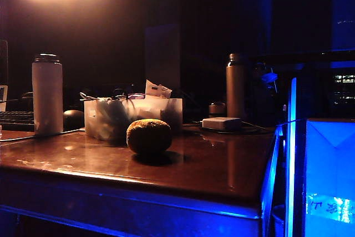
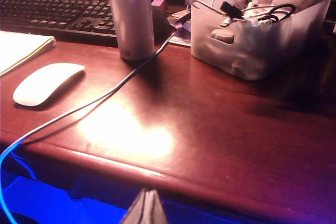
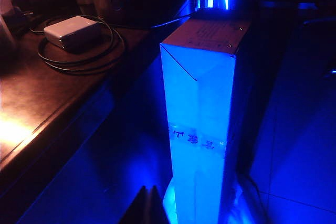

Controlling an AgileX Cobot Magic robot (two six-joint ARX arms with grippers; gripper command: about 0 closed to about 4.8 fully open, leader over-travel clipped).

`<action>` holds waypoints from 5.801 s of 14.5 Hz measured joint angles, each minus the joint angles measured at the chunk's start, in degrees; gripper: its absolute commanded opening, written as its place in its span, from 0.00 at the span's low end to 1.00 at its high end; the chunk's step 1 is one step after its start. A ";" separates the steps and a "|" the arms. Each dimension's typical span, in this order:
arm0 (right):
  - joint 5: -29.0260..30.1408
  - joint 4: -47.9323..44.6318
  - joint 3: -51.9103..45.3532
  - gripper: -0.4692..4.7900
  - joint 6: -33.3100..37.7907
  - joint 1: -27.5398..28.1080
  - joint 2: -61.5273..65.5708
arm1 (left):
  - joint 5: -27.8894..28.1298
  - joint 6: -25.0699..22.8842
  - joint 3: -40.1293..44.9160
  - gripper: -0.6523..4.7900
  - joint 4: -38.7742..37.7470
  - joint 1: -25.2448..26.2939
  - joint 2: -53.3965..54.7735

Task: Pick up the kiwi and place it into the translucent box.

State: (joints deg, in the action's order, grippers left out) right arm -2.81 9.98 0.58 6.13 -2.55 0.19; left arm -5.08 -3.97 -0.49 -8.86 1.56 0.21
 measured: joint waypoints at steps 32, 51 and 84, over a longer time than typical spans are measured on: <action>24.68 14.29 76.65 0.13 -42.34 -25.24 92.52 | -14.16 3.58 -88.94 0.11 -39.19 -11.37 72.35; 19.08 8.22 76.85 0.65 -53.57 -35.71 112.34 | -12.46 2.47 -89.00 0.11 -38.07 -11.26 72.39; 10.67 -10.12 119.75 0.79 -40.98 -30.67 133.04 | -12.52 2.47 -89.00 0.11 -38.10 -11.26 72.37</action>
State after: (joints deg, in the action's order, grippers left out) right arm 7.86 -0.14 120.33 -34.85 -33.21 133.23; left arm -17.61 -1.50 -89.49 -46.96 -9.69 72.58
